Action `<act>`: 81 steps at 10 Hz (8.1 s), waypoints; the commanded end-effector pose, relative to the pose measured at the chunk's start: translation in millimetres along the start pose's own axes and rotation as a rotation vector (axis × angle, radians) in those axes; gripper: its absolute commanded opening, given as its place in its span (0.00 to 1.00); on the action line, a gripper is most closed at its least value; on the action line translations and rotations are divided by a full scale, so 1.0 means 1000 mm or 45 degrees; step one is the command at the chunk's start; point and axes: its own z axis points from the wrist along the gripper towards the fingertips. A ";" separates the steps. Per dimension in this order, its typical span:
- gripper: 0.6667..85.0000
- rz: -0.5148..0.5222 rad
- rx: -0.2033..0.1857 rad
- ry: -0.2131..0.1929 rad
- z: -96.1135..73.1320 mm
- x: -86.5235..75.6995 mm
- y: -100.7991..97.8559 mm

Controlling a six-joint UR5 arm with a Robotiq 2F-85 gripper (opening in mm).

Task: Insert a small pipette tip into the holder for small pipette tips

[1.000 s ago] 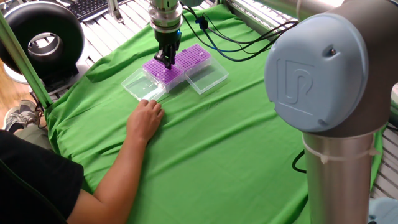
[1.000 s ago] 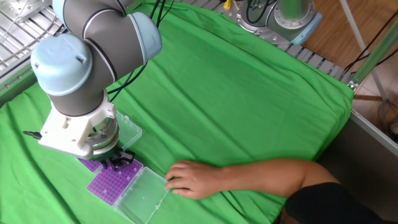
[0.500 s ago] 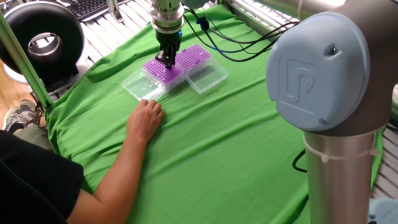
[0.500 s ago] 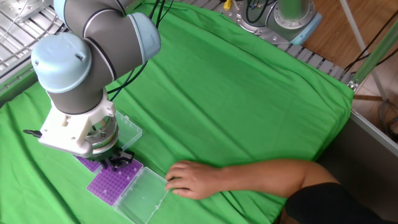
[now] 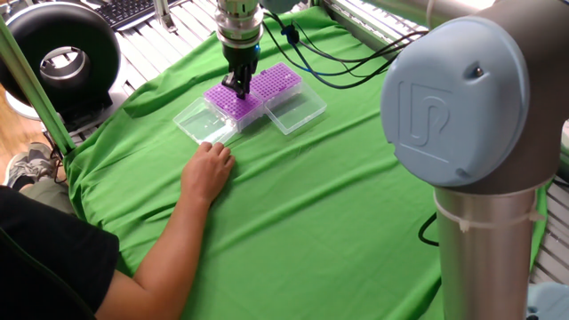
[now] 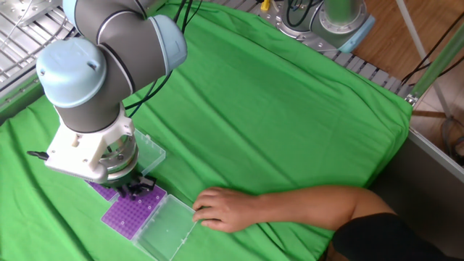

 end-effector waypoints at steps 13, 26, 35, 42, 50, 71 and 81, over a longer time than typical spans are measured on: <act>0.00 0.089 0.039 0.034 -0.014 0.003 -0.004; 0.00 -0.072 0.058 0.031 -0.054 0.014 -0.047; 0.00 -0.159 0.092 -0.030 -0.035 0.050 -0.090; 0.00 -0.167 0.083 -0.054 -0.025 0.053 -0.092; 0.00 -0.164 0.080 -0.065 -0.017 0.056 -0.093; 0.00 -0.160 0.063 -0.078 -0.022 0.046 -0.085; 0.00 -0.162 0.070 -0.083 -0.018 0.046 -0.087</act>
